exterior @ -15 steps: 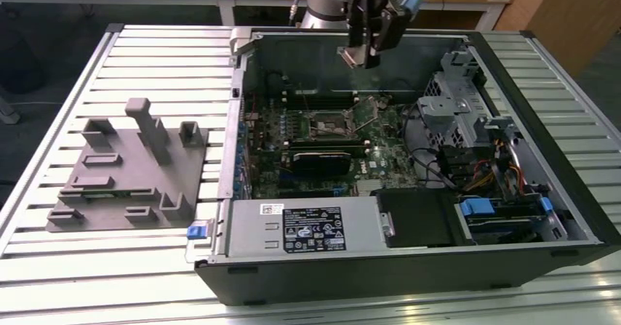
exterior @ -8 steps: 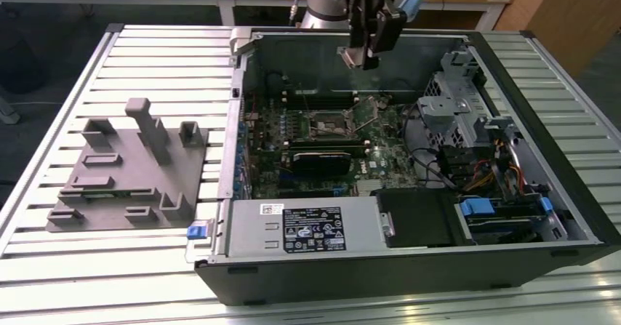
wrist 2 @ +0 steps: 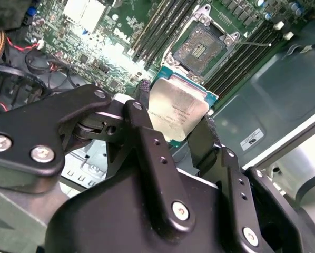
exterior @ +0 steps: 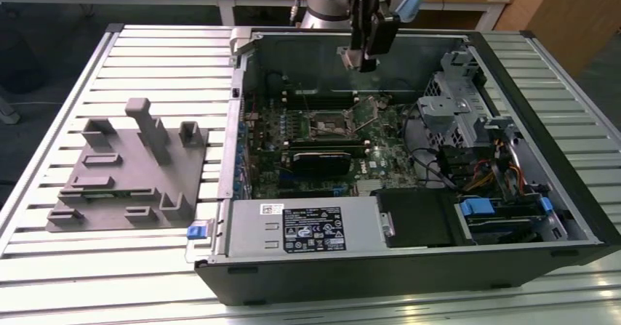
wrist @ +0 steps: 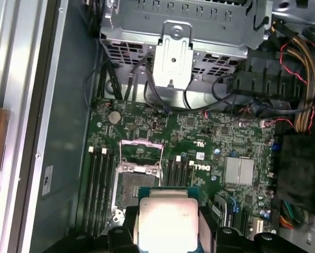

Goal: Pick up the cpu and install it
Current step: 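Place the cpu into insertion slot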

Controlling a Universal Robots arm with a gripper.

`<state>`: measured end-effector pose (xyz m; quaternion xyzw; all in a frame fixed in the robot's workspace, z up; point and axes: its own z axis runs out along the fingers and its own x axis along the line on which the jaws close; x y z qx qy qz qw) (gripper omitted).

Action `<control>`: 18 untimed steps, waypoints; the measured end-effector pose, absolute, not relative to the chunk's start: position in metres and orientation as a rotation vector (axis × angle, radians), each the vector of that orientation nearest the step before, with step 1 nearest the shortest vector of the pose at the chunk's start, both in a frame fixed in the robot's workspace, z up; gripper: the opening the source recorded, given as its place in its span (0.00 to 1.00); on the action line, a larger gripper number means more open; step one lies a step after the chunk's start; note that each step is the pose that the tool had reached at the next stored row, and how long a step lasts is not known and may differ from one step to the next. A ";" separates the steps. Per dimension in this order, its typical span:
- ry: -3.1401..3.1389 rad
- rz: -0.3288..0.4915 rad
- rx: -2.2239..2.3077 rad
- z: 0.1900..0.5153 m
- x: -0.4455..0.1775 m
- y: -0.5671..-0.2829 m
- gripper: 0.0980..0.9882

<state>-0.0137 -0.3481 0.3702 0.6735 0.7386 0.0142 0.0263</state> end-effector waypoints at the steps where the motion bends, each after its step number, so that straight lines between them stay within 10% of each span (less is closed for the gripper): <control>1: 2.276 0.044 2.088 0.369 -0.014 -0.347 0.49; 18: 2.247 0.043 2.120 0.351 -0.032 -0.345 0.49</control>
